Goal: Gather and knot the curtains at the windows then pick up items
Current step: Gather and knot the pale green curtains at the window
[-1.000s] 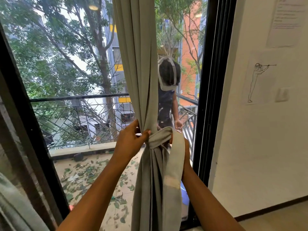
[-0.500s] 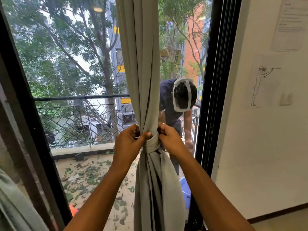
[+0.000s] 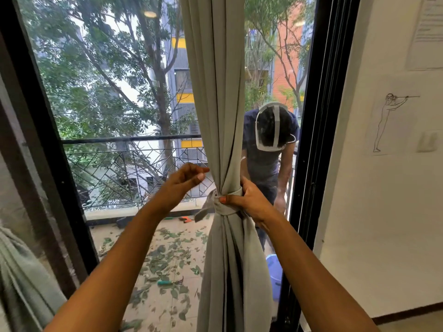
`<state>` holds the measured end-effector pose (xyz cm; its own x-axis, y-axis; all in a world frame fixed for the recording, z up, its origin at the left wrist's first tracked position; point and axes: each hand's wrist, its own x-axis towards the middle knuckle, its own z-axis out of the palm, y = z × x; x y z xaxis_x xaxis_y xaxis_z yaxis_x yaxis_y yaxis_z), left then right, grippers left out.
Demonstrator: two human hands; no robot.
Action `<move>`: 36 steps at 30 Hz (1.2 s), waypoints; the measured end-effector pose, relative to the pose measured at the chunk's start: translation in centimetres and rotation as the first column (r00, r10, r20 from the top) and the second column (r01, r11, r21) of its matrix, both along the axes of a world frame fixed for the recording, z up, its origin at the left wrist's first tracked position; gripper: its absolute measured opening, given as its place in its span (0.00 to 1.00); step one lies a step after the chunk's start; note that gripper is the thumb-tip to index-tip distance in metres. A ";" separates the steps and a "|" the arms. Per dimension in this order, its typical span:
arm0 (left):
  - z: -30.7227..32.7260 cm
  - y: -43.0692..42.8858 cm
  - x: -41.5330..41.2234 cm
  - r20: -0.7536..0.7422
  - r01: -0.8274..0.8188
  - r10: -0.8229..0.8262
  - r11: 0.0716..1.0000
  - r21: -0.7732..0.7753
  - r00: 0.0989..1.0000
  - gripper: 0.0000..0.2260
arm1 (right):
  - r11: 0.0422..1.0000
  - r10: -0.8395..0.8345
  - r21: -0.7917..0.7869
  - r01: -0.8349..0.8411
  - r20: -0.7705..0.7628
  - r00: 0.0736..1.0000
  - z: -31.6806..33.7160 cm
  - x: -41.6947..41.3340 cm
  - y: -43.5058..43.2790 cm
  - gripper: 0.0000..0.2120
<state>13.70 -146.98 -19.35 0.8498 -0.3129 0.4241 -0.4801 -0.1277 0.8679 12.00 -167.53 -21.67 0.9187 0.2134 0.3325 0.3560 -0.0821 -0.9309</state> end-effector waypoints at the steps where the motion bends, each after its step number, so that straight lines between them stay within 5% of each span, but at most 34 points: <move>1: -0.8 0.0 0.7 -0.060 0.069 -0.068 0.997 0.021 0.996 0.07 | 1.000 0.007 0.003 -0.007 -0.008 1.000 -0.1 0.1 0.0 0.23; 4: -3.2 -0.6 2.0 -0.326 0.261 -0.232 0.964 0.049 0.916 0.15 | 0.998 0.050 0.036 -0.049 -0.050 0.997 0.1 0.3 -0.3 0.25; 7: -4.4 -0.4 2.6 -0.286 0.255 -0.227 0.965 0.065 0.931 0.20 | 0.999 0.032 0.010 -0.032 -0.042 0.999 0.0 0.7 -1.0 0.27; 10: -2.6 0.4 1.8 -0.124 0.098 -0.075 0.976 0.192 0.989 0.13 | 0.997 -0.066 -0.047 0.065 -0.005 0.998 -0.2 1.2 -1.7 0.29; 12: -1.0 0.9 0.9 0.081 -0.030 -0.004 0.913 0.408 0.997 0.08 | 0.983 -0.144 -0.106 0.147 0.038 0.989 -0.2 1.4 -1.5 0.26; 14: 0.0 0.7 -0.6 0.417 -0.318 0.035 0.706 0.633 0.908 0.09 | 0.971 -0.204 -0.110 0.213 0.087 0.975 -0.3 1.5 -0.7 0.24; 16: -0.2 0.1 -2.1 0.666 -0.560 0.026 0.565 0.605 0.746 0.13 | 0.954 -0.255 -0.120 0.275 0.156 0.954 -0.7 1.6 0.5 0.23; 19: -2.0 0.6 -2.5 0.618 -0.505 0.101 0.684 0.525 0.779 0.19 | 0.931 -0.310 -0.118 0.346 0.248 0.918 -1.5 1.7 1.7 0.24; 23: -3.3 0.6 -2.2 0.477 -0.309 0.079 0.850 0.427 0.875 0.10 | 0.897 -0.354 -0.132 0.421 0.356 0.865 -2.0 1.7 2.3 0.26; 26: -3.2 -0.6 -2.3 0.376 -0.238 0.130 0.937 0.255 0.917 0.09 | 0.877 -0.448 0.055 0.477 0.452 0.771 -3.5 1.1 3.0 0.25; 29: -3.0 -1.1 -2.4 0.242 -0.165 0.130 0.978 0.131 0.962 0.04 | 0.891 -0.448 0.175 0.419 0.491 0.747 -5.0 -0.2 2.7 0.25; 34: -2.9 -0.7 -2.2 0.132 -0.060 0.047 0.994 0.091 0.990 0.09 | 0.901 -0.260 -0.103 0.422 0.651 0.713 -7.4 -1.2 1.2 0.23; 36: -2.8 -0.9 -2.0 0.099 -0.026 0.017 0.996 0.088 0.995 0.09 | 0.879 -0.320 -0.062 0.472 0.659 0.681 -6.9 -1.0 1.4 0.18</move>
